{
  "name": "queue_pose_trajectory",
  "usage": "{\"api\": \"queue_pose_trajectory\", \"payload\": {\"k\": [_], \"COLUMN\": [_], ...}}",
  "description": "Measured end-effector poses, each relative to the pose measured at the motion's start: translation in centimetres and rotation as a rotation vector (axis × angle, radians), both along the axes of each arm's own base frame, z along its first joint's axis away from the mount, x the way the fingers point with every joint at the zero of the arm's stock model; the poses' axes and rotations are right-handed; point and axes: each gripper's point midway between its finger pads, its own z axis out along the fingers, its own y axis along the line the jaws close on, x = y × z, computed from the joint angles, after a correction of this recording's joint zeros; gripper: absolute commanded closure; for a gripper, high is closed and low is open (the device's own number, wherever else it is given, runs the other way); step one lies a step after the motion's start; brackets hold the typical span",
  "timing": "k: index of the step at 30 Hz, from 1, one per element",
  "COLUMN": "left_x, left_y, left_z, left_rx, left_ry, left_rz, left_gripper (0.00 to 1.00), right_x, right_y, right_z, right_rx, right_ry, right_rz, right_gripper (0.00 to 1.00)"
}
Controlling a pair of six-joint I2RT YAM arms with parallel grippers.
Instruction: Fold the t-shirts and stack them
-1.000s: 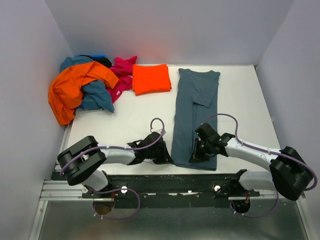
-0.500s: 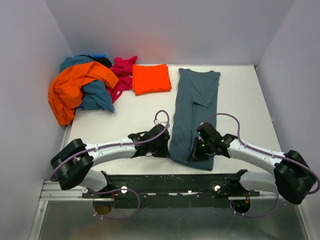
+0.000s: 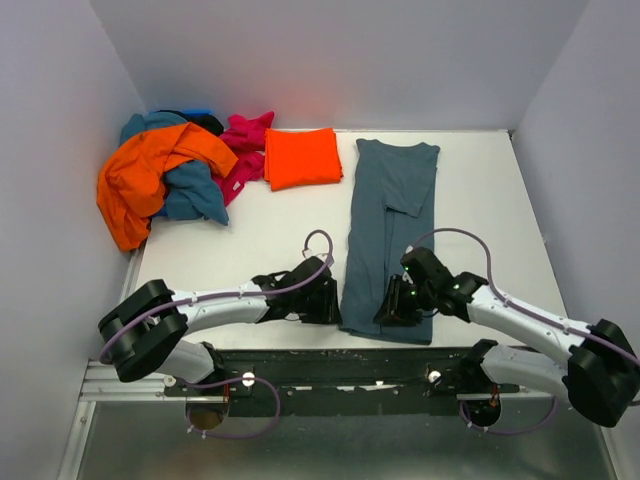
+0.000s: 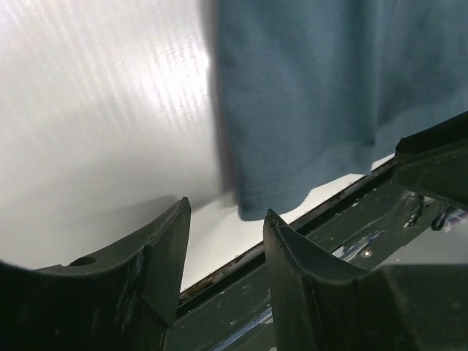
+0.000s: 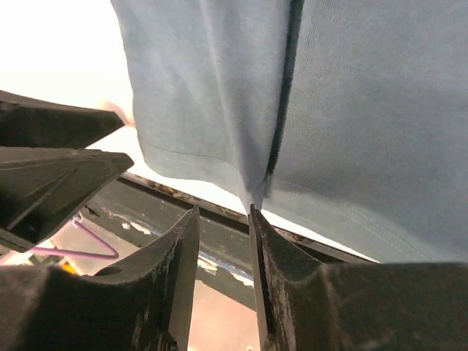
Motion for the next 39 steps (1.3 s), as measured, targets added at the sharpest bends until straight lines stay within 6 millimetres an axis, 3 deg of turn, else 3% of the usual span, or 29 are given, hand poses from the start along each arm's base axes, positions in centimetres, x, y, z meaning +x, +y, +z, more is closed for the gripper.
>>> {"api": "queue_pose_trajectory", "payload": {"k": [5, 13, 18, 32, 37, 39], "left_x": [0.7, 1.2, 1.2, 1.2, 1.1, 1.0], "left_y": [-1.2, -2.3, -2.5, -3.2, -3.3, -3.3], "left_z": [0.9, 0.8, 0.4, -0.7, -0.6, -0.5], "left_rx": [-0.049, -0.087, -0.087, -0.096, -0.103, -0.101], "left_ry": [-0.020, -0.016, -0.006, 0.021, 0.025, 0.026], "left_rz": [0.013, 0.030, 0.029, 0.025, 0.021, 0.021], "left_gripper": [0.44, 0.48, 0.51, 0.72, 0.78, 0.77], "right_x": [0.6, -1.5, -2.1, -2.2, -2.0, -1.9], "right_y": [-1.8, -8.7, -10.6, -13.0, -12.7, -12.3], "right_z": [2.1, 1.1, 0.8, -1.3, -1.7, -2.0], "right_rx": [-0.065, -0.338, -0.420, -0.621, -0.619, -0.616], "right_ry": [-0.076, -0.057, -0.044, 0.023, 0.031, 0.046], "right_rz": [-0.045, -0.164, -0.197, -0.241, -0.240, -0.233], "right_gripper": [0.62, 0.61, 0.60, 0.63, 0.78, 0.90]}}
